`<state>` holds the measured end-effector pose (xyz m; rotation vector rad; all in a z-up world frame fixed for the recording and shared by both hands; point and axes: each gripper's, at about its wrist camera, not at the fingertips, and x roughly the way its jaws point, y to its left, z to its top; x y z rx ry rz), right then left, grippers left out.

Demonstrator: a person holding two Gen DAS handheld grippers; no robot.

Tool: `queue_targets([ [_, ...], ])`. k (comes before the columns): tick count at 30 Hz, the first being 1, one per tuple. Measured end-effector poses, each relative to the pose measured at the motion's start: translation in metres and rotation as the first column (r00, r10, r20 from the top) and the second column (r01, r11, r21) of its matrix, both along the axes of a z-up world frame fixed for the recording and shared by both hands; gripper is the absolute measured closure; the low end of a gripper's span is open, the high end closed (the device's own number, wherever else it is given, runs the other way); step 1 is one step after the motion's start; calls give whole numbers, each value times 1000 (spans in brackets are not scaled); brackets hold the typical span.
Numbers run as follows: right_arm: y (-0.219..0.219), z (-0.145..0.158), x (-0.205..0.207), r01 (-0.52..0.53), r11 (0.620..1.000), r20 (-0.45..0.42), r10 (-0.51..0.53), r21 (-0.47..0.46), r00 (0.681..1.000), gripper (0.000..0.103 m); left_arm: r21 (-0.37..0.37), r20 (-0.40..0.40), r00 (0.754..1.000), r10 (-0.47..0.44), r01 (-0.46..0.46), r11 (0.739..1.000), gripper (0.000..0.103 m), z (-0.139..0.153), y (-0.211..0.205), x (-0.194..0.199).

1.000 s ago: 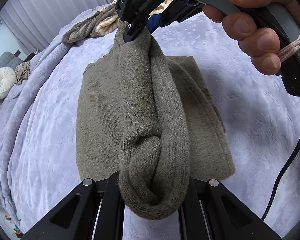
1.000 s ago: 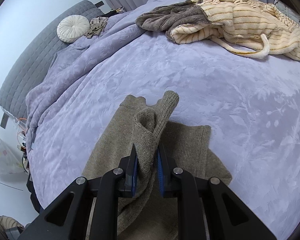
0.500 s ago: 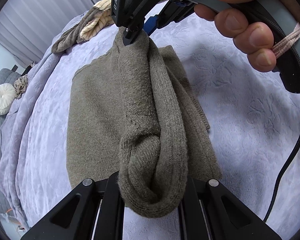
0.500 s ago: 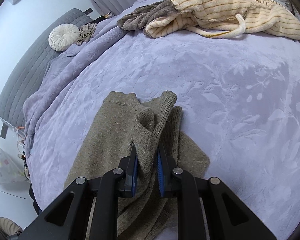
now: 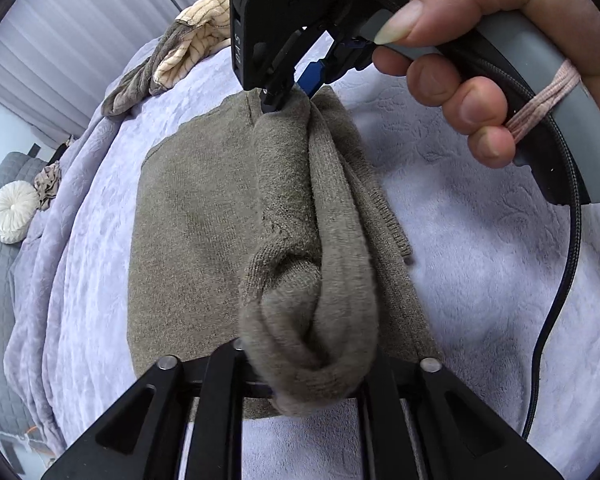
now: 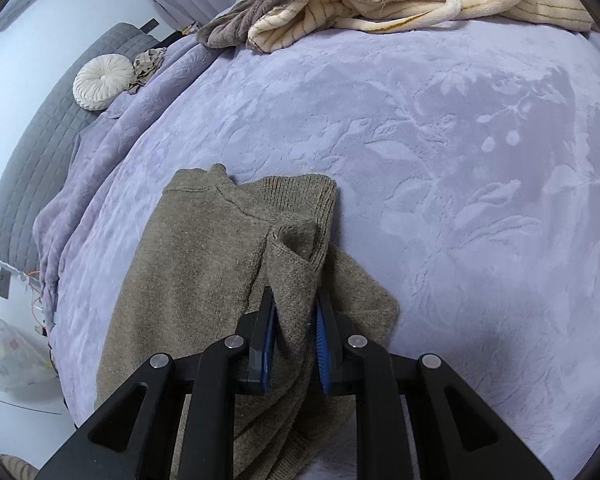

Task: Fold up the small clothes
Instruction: 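Lower the folded edge onto the bundle with the left tool and release, then move both open tools over the folded sweater toward its side edge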

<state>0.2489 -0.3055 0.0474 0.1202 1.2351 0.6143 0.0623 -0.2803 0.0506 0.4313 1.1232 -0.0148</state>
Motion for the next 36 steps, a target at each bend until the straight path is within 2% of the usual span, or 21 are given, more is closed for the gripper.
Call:
queue_targets([
  [1,-1,2,-1,18,1000,2,-18,-15,1000,68,-37,-10,1000,-10,10,999,60,2,1,-1],
  [2,-2,5,-1,33,999,5,-33,-31,999,62,-57,-10,1000,-11,10,998,50,5,3,-1],
  [3,-4,10,-2,44,998,15,-44,-41,999,54,-60,3,1000,-1,1,998,34,8,5,-1],
  [4,-7,15,-5,50,998,30,-49,-43,998,52,-61,17,1000,5,-4,998,29,11,7,-2],
  [10,-15,56,-31,48,998,108,-43,-46,993,52,-126,14,1000,12,-10,992,29,24,22,-10],
  [15,3,88,-66,-26,999,182,34,-47,983,52,-198,7,1000,3,-1,980,29,34,40,-25],
  [19,28,95,-88,-91,995,188,98,-48,977,52,-294,-9,1000,7,-10,956,29,40,69,-41],
  [22,45,90,-103,-139,989,173,146,-50,974,52,-376,-21,999,45,-50,925,29,45,100,-43],
  [25,53,81,-114,-168,985,142,170,-24,975,52,-489,-43,994,99,-108,865,29,51,134,-41],
  [29,50,58,-130,-192,981,86,192,-6,978,52,-560,-90,982,164,-186,808,29,44,159,-27],
  [31,43,42,-136,-180,983,68,183,-39,981,52,-560,-124,975,185,-222,798,29,33,163,-18],
  [33,29,26,-138,-139,988,47,142,-65,989,53,-530,-155,966,207,-259,808,29,14,164,-10],
  [34,20,19,-139,-114,992,38,116,-51,993,56,-493,-168,959,227,-281,823,28,4,165,-6],
  [35,12,15,-139,-90,996,27,90,-18,996,56,-469,-205,949,238,-309,828,27,-9,166,-2],
  [36,5,14,-139,-69,998,19,69,12,997,57,-483,-234,942,241,-328,812,21,-17,170,-1],
])
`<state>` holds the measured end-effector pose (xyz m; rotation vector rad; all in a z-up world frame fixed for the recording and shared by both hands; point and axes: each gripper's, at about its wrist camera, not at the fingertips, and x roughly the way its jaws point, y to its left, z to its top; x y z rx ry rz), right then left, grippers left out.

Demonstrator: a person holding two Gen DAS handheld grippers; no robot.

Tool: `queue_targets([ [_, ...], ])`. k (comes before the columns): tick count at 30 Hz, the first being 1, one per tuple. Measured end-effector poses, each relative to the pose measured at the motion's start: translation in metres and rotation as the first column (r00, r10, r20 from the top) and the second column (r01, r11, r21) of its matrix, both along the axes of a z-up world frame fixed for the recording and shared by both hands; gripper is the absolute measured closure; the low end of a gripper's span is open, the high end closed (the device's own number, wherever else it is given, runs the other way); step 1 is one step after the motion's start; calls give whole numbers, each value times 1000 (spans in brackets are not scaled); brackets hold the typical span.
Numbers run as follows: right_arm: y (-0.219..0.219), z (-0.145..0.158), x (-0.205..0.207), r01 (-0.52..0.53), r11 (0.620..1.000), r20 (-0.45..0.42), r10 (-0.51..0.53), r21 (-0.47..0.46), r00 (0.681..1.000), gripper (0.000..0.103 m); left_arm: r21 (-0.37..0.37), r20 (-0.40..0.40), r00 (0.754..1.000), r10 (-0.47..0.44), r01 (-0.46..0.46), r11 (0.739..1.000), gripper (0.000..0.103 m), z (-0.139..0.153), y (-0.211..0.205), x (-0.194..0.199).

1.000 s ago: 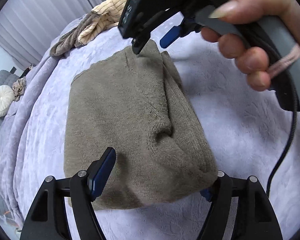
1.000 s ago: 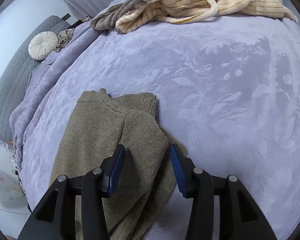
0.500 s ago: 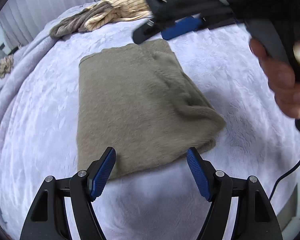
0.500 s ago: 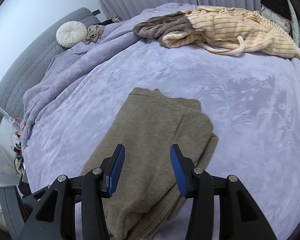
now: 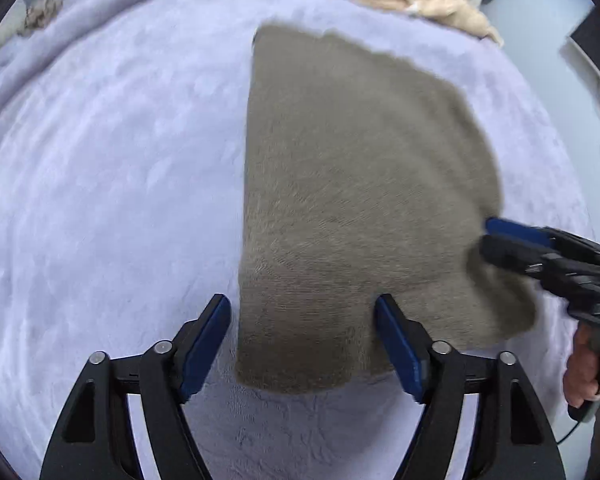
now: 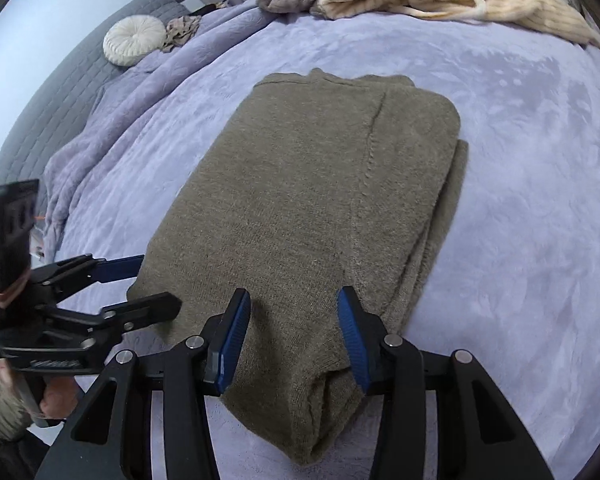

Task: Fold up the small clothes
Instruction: 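Move both open tools over the folded sweater toward its side edge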

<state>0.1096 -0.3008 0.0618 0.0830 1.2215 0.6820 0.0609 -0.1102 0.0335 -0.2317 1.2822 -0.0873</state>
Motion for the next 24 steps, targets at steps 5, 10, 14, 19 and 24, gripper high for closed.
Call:
queue_targets([
  [5,-6,23,-7,12,999,49,-15,43,999,54,-90,53,998,43,-38,995,20,19,16,-1],
  [10,7,40,6,-12,997,102,4,81,995,52,-64,91,994,67,-62,996,20,35,23,34],
  [14,11,12,33,28,999,67,-30,34,997,52,-29,53,996,73,-71,997,20,16,27,68],
  [19,-17,-12,55,111,988,-16,-110,112,994,63,-86,-4,995,99,-99,991,0,-10,43,79],
  [24,-12,22,60,54,987,101,-70,151,992,54,-91,75,994,80,-73,993,0,18,36,99],
])
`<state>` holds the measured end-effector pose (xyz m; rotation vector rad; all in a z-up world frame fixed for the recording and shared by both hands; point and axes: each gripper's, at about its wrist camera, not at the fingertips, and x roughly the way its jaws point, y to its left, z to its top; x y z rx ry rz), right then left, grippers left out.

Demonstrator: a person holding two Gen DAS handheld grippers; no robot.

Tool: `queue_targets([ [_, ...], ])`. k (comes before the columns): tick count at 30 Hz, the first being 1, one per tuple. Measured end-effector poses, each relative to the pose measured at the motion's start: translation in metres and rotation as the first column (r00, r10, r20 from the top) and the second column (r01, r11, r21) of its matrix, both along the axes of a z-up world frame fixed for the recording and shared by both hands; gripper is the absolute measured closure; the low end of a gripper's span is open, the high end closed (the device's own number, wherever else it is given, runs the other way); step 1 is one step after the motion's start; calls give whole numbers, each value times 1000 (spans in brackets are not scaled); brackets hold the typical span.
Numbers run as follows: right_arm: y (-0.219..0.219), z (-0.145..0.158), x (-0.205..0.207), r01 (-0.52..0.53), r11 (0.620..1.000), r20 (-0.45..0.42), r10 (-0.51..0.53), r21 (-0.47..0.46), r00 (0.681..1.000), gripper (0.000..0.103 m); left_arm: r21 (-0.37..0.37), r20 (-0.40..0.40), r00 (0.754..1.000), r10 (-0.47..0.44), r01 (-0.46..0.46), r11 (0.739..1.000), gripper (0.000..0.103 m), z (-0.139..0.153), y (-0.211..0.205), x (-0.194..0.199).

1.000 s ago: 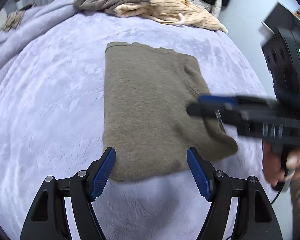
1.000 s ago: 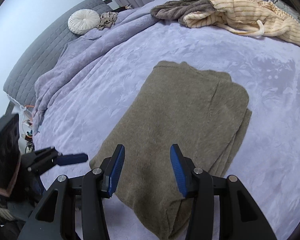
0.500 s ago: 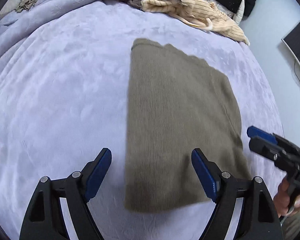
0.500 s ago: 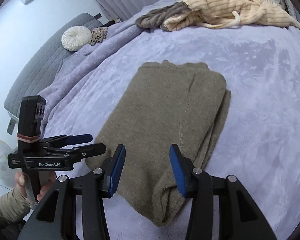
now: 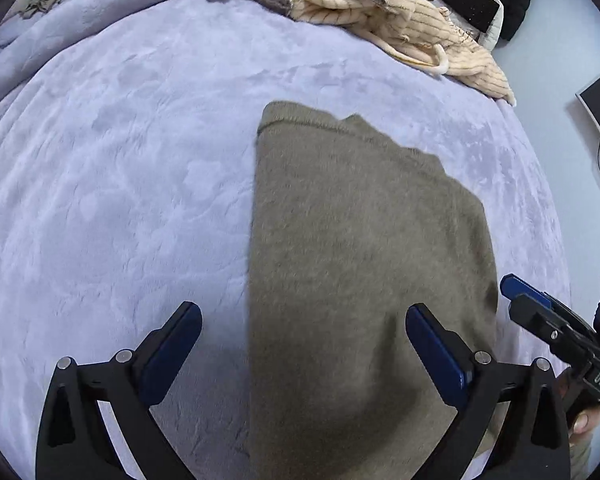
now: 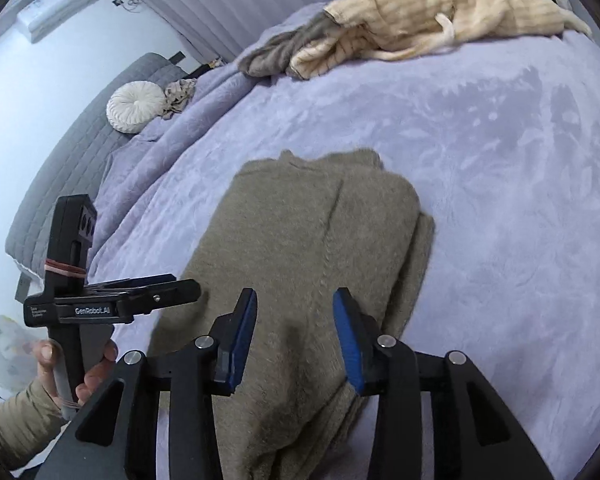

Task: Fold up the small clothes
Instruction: 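Move both open tools over the folded sweater toward its side edge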

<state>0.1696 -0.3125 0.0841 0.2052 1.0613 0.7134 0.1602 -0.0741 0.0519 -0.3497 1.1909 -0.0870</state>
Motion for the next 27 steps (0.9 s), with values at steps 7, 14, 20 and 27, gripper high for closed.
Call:
queue_targets([
  [7,10,-41,53,0,993,-72,-9,-116,997,58,31,-103,994,18,-15,999,0,-33,3,51],
  [14,-2,-12,54,60,993,-25,-63,-106,998,57,52,-48,999,-18,21,998,0,-7,-3,48],
  [20,38,8,-13,-123,971,92,145,-207,985,47,170,46,995,-89,80,982,0,19,-21,11],
  [27,38,-20,-50,-164,924,100,210,-344,972,47,263,-6,993,-119,117,958,0,-4,-28,-20],
])
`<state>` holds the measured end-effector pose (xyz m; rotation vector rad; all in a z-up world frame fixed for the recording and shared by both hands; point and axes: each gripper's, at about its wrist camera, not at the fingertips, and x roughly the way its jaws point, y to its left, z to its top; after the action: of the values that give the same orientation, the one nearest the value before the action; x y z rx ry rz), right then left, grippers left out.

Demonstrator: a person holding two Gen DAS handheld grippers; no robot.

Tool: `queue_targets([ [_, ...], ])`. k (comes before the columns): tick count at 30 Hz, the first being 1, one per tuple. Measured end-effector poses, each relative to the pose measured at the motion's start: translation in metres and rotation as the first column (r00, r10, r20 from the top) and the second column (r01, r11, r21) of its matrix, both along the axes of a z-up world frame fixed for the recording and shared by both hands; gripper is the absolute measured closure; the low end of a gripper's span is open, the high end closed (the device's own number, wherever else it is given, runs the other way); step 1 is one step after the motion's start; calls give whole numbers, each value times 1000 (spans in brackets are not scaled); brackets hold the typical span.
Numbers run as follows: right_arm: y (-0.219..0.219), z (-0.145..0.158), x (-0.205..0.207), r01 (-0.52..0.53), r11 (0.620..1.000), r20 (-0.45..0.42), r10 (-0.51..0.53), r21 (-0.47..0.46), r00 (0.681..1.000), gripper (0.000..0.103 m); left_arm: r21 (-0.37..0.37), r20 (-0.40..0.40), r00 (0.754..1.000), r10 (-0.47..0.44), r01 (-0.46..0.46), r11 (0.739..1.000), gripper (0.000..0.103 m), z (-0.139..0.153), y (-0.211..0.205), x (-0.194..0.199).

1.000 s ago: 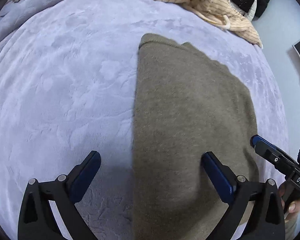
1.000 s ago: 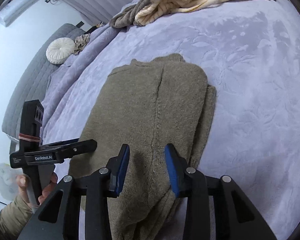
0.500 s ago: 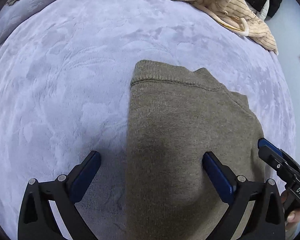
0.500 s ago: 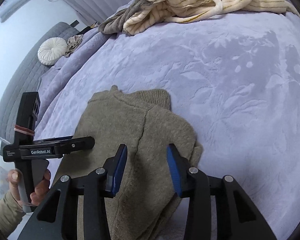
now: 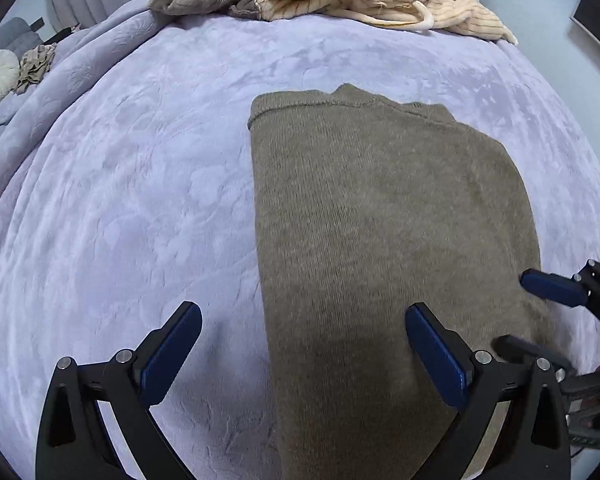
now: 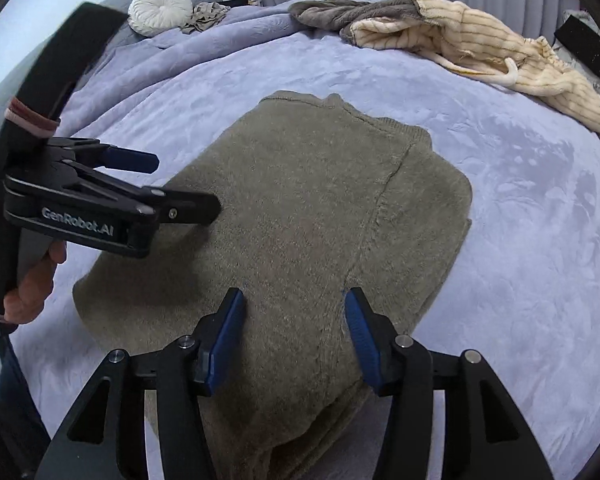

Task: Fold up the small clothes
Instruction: 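Move both open tools over the folded sweater toward its side edge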

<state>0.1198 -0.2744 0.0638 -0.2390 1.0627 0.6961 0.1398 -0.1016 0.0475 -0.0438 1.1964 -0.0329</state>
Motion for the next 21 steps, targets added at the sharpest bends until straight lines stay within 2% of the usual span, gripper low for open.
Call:
queue_targets([
  [4,-15,14,-14,35,998,6,-35,-48,999,46,-9,23,1000,1,-1,1000,0,11,1,-17],
  [9,4,39,-43,-16,1000,75,17,-17,997,46,19,56,998,-35,34,999,0,21,-9,-32],
  [13,27,22,-62,-80,994,62,85,-75,994,46,-3,47,999,-24,25,1000,0,18,-5,-42],
  [16,25,3,-70,-79,990,52,86,-120,995,46,-7,33,999,-26,26,1000,0,11,-3,-52],
  [21,5,0,-80,-47,995,41,50,-84,998,45,-34,20,1000,-21,22,999,0,1,3,-63],
])
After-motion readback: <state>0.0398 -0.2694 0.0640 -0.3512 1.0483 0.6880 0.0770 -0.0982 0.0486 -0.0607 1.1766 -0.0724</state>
